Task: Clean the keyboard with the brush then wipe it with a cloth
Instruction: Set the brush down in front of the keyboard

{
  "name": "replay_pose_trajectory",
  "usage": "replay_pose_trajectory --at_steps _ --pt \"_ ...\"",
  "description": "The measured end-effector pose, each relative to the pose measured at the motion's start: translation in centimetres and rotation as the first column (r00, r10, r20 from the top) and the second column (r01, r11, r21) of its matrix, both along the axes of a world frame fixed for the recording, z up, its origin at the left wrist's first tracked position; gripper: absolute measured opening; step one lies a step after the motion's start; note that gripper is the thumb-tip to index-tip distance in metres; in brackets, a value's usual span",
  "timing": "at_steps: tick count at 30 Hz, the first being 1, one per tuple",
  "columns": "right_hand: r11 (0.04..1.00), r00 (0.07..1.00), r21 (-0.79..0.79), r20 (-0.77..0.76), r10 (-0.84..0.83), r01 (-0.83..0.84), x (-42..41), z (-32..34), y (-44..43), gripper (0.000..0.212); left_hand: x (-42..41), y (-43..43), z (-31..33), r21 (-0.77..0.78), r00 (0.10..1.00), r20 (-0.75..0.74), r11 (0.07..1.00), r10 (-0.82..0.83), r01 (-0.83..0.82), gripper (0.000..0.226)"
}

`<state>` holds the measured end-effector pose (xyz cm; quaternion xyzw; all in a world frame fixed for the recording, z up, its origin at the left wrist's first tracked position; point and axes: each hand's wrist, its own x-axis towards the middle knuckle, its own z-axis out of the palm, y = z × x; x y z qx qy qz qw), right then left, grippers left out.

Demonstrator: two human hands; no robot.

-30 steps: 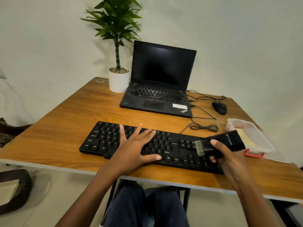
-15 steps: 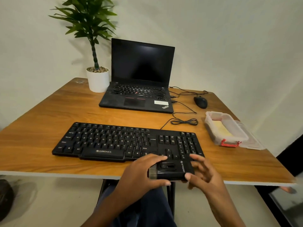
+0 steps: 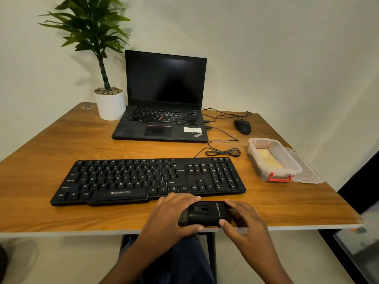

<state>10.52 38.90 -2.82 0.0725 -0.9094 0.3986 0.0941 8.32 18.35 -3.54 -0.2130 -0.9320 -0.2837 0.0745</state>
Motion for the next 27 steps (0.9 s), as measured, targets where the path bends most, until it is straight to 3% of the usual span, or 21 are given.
replay_pose_trajectory --at_steps 4,7,10,13,15,17,18,20,23,27 --pt "1.0 1.0 0.016 -0.015 -0.013 0.013 -0.2 -0.8 -0.2 0.037 -0.1 0.2 -0.7 -0.019 0.99 -0.125 0.997 0.066 -0.069 0.061" --pt "0.991 0.995 -0.13 -0.085 -0.055 0.044 -0.5 0.2 0.1 0.033 -0.2 0.3 -0.8 -0.025 0.979 -0.186 0.996 0.081 -0.087 0.062" --pt "0.901 0.95 -0.374 -0.129 -0.285 0.22 -2.4 1.8 2.0 0.024 -0.4 1.1 0.5 -0.009 0.984 -0.174 0.999 0.037 -0.039 0.07" --pt "0.806 0.854 -0.464 -0.176 -0.489 0.366 -5.8 3.8 5.0 0.013 -2.0 3.2 3.0 0.013 0.992 -0.126 1.0 -0.011 0.013 0.067" --pt "0.822 0.822 -0.384 -0.223 -0.524 0.42 -8.4 5.5 6.8 0.012 -4.1 5.1 4.8 0.012 0.992 -0.105 0.997 -0.068 0.07 0.05" --pt "0.881 0.847 -0.176 -0.244 -0.472 0.44 -11.6 7.2 8.7 0.015 -6.9 7.5 6.3 -0.004 0.991 -0.085 0.995 -0.1 0.1 0.04" --pt "0.906 0.884 -0.049 -0.203 -0.42 0.42 -13.5 8.0 9.6 0.015 -8.2 8.8 6.9 -0.025 0.991 -0.076 0.994 -0.111 0.11 0.04" --pt "0.942 0.952 0.151 0.02 -0.307 0.3 -16.9 8.9 10.7 0.013 -10.6 11.5 7.5 -0.091 0.99 -0.063 0.988 -0.129 0.123 0.042" --pt "0.936 0.9 0.336 0.368 -0.232 0.104 -19.7 8.3 11.1 0.013 -12.8 14.9 7.4 -0.17 0.991 -0.048 0.979 -0.125 0.115 0.046" --pt "0.899 0.901 0.435 0.366 -0.233 0.056 -20.2 7.3 10.9 0.019 -13.9 17.2 6.4 -0.283 0.987 -0.072 0.951 -0.147 0.122 0.038"
